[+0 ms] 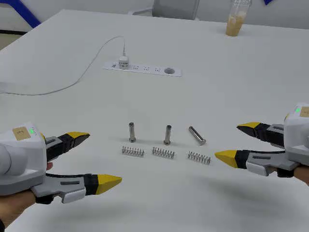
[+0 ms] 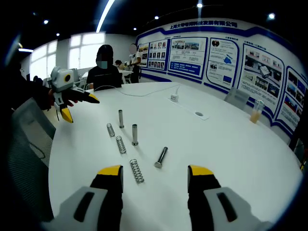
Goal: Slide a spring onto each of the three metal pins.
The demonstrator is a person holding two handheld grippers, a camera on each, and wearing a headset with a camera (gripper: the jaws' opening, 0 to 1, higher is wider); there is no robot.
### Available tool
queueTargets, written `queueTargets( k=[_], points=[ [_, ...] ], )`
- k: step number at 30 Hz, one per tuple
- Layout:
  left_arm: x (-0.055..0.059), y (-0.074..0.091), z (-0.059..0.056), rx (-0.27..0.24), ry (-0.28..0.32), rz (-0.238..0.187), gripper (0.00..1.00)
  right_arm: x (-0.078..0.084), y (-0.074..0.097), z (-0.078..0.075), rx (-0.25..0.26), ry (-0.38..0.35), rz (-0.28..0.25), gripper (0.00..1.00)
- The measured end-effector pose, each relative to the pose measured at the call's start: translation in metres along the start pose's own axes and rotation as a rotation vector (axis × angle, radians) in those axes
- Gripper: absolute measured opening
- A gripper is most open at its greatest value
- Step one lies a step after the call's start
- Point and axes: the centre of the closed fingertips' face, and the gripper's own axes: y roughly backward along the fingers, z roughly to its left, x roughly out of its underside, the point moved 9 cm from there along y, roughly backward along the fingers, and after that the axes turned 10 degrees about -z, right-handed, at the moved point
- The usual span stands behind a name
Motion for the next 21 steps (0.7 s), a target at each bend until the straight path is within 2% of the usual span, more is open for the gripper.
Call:
queueTargets(
  k=[14, 21],
  points=[
    [-0.002, 0.000, 0.000, 0.005, -0.004, 0.005, 0.82, -0.014, -0.036, -0.014, 0.005, 0.013, 0.055, 0.42],
    [-0.002, 0.000, -0.001, 0.004, -0.006, 0.008, 0.81, -0.015, -0.057, -0.015, -0.004, 0.009, 0.088, 0.35]
  ],
)
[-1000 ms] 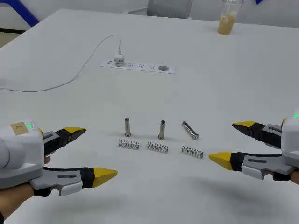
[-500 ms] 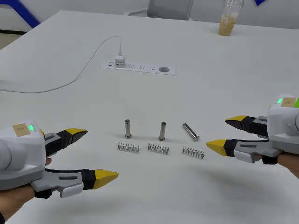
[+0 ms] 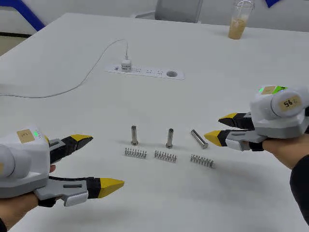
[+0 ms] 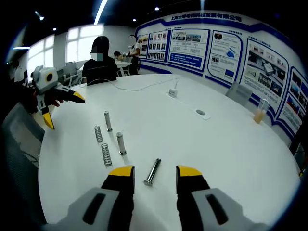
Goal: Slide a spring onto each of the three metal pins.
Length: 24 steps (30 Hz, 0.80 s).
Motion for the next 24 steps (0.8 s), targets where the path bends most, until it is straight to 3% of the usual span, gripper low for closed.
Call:
queueTargets(
  k=[24],
  points=[
    [0.003, -0.001, 0.000, 0.000, 0.007, 0.005, 0.81, 0.008, -0.054, -0.003, 0.042, -0.067, 0.143, 0.20]
  ],
)
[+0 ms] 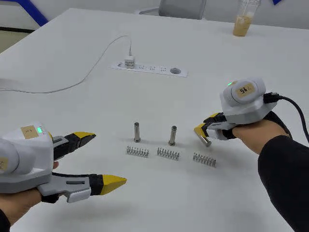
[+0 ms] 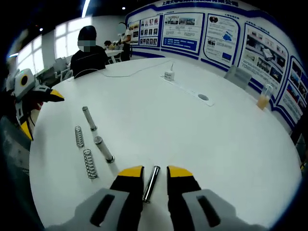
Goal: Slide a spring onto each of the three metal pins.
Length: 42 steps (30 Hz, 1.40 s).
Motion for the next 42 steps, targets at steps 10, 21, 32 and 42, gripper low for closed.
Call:
queueTargets(
  k=[10, 21, 32, 42],
  points=[
    [0.002, -0.001, 0.000, 0.001, 0.003, 0.004, 0.81, 0.007, -0.014, -0.001, 0.006, -0.028, 0.054, 0.14],
    [0.002, -0.001, 0.001, -0.002, 0.006, 0.007, 0.80, 0.010, -0.019, 0.001, 0.015, -0.052, 0.081, 0.12],
    [0.002, -0.001, 0.002, -0.002, 0.009, 0.007, 0.80, 0.010, -0.020, 0.002, 0.021, -0.079, 0.092, 0.09],
    [0.001, 0.000, 0.002, -0.001, 0.007, 0.004, 0.80, 0.010, -0.012, 0.002, 0.022, -0.105, 0.044, 0.09]
  ],
)
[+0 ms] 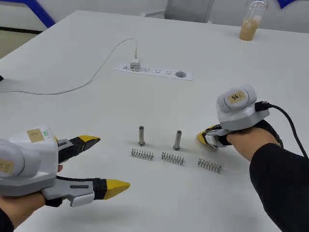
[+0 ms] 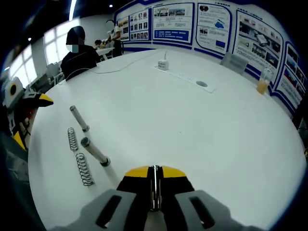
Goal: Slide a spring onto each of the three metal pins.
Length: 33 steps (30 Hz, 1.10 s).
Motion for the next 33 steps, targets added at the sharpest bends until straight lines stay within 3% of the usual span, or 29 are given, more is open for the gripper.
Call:
queueTargets(
  k=[6, 12, 33],
  points=[
    [-0.001, -0.001, -0.001, 0.003, -0.002, -0.005, 0.80, -0.009, 0.016, 0.002, -0.002, -0.026, -0.041, 0.09],
    [-0.002, -0.001, -0.002, 0.007, -0.006, -0.007, 0.80, -0.011, 0.030, 0.005, 0.006, -0.005, -0.067, 0.09],
    [-0.004, -0.002, -0.005, 0.010, -0.011, -0.011, 0.80, 0.001, 0.060, 0.016, 0.028, 0.027, -0.100, 0.09]
  ],
)
